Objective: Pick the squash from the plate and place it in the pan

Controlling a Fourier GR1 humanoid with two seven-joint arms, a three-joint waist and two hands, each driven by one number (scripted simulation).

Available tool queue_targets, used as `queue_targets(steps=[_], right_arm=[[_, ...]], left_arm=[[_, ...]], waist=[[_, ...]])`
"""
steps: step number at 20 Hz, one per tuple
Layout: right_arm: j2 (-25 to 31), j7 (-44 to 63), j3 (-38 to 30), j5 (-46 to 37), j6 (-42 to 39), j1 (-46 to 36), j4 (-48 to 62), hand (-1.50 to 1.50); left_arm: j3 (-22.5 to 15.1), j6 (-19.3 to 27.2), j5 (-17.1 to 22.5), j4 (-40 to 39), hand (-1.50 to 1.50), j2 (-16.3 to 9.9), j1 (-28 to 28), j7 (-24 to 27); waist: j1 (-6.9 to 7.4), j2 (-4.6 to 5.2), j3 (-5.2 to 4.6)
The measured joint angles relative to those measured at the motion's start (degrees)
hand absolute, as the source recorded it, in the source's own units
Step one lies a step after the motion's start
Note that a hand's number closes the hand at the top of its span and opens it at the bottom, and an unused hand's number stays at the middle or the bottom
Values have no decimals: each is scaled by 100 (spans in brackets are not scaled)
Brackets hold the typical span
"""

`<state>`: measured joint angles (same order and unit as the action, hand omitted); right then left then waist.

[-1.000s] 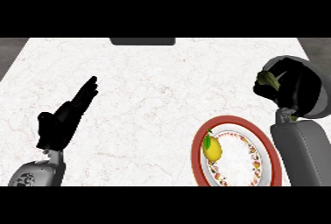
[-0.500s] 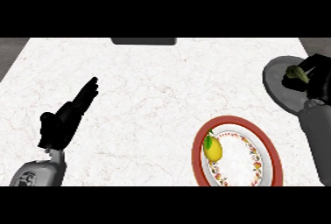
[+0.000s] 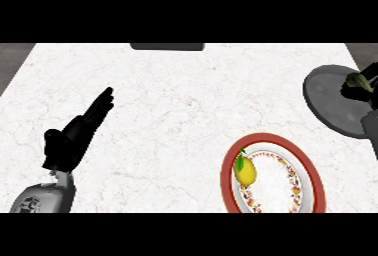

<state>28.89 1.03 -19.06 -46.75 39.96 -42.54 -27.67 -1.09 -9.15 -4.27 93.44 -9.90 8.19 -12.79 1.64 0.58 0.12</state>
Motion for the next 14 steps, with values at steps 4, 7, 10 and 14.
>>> queue_targets(steps=[4, 7, 10, 14], right_arm=[[218, 22, -258, 175, -168, -102, 693, -150], [433, 208, -356, 229, -637, -199, 1171, -150], [570, -7, -552, 426, -934, -247, 1420, -150], [652, -468, -920, 810, -1098, -314, 1471, -150]], left_arm=[[-23, 27, -42, -53, 0, 54, 59, 40], [-27, -4, -32, -56, 0, 50, 112, 31], [-14, -11, -31, -124, 0, 57, 207, 22], [-80, 47, -106, -173, 0, 135, 264, 50]], waist=[[24, 32, -2], [94, 63, 8], [137, 90, 18], [171, 115, 31]])
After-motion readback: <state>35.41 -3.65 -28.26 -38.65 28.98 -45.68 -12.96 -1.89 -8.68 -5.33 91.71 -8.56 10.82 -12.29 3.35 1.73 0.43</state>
